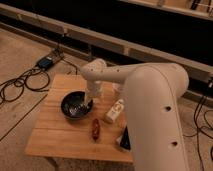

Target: Pick up the ceramic bowl

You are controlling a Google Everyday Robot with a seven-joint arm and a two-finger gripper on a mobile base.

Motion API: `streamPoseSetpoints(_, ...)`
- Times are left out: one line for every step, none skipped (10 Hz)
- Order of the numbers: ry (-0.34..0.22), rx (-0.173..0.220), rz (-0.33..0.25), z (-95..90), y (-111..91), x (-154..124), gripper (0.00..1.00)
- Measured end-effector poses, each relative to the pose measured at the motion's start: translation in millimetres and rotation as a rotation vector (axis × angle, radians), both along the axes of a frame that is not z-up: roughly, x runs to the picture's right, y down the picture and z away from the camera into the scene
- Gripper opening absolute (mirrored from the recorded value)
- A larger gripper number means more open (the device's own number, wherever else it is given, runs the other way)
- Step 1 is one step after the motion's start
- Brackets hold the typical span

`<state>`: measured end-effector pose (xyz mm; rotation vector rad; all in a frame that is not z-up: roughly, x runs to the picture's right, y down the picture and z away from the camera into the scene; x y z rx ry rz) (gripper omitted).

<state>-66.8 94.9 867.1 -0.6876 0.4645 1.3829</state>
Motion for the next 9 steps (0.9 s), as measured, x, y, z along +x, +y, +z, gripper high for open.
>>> streamPoseSetpoints(-0.008, -0.016, 0.018, 7.4, 0, 1, 0.65)
streamPoseSetpoints(-0.014, -0.026, 0.031, 11.3, 0, 1, 0.65)
streamPoseSetpoints(-0.024, -0.039, 0.051, 17.6, 1, 1, 0.65)
streamPoseSetpoints(-0.034, -0.048, 0.070, 22.7, 0, 1, 0.65)
streamPoseSetpoints(-0.046, -0.058, 0.088, 28.1, 0, 1, 0.65)
streamPoseSetpoints(-0.060, -0.067, 0.104, 33.1, 1, 0, 0.65)
streamPoseSetpoints(-0.072, -0.074, 0.118, 37.9, 2, 0, 0.65)
streamPoseSetpoints(-0.084, -0.082, 0.126, 42.1, 3, -1, 0.65)
streamPoseSetpoints(-0.095, -0.089, 0.132, 45.0, 5, -2, 0.65)
